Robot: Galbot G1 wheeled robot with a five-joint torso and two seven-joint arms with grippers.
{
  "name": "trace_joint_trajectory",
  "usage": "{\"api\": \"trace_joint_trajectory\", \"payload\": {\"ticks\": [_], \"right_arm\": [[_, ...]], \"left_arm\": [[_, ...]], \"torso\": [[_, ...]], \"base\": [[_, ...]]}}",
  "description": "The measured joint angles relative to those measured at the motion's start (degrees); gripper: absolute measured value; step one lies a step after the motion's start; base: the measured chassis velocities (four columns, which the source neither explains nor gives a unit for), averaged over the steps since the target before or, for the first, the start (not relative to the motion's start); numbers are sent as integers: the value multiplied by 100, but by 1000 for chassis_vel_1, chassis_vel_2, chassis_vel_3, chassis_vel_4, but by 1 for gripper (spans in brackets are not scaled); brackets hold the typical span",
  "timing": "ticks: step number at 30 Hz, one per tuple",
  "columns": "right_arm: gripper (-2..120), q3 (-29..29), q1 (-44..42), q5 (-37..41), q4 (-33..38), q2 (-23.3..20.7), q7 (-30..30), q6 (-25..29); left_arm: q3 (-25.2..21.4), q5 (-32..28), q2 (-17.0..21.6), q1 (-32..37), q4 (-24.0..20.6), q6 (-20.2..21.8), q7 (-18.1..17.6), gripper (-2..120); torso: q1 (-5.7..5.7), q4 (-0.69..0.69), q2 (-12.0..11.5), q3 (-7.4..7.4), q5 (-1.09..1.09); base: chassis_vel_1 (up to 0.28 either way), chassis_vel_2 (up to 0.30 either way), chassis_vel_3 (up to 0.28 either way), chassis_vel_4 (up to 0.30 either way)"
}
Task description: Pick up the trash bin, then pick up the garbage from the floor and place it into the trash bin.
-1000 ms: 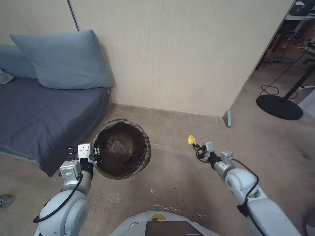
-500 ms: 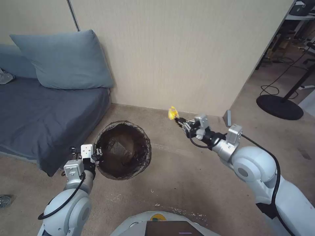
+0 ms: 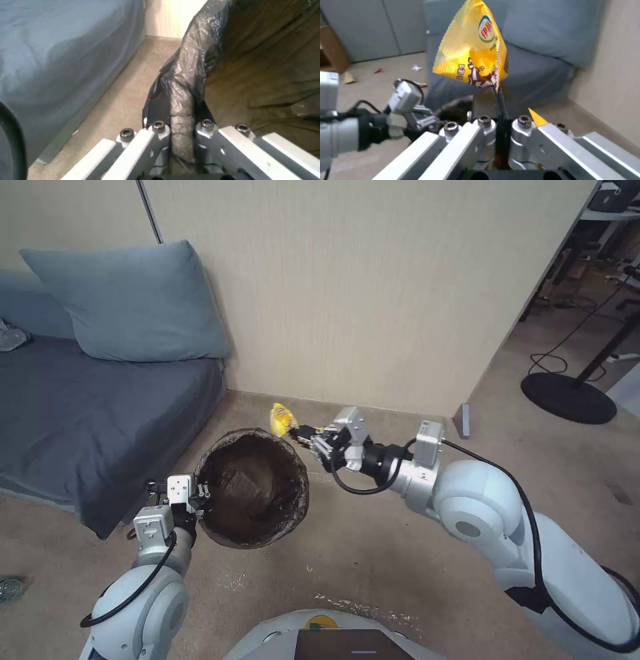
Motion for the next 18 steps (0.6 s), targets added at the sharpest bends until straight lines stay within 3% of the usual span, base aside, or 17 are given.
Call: {"api": "trace_joint_trajectory", "payload": {"ticks": [6, 10, 18], "right_arm": [[0, -969, 765, 265, -117, 130, 318, -162], [0, -1305, 931, 338, -173, 190, 460, -257], [0, -1477, 959, 373, -244, 198, 627, -460]], "left_arm": [[46, 92, -55, 9, 4, 0, 14, 2], [50, 112, -50, 12, 1, 9, 33, 2], [32, 114, -37, 4, -18, 74, 46, 2]], "torso": [[0, 1, 0, 0, -1], [0, 0, 0, 0, -1], [0, 0, 0, 0, 0]], "base": [[0, 0, 0, 0], [0, 0, 0, 0], [0, 0, 0, 0]]}}
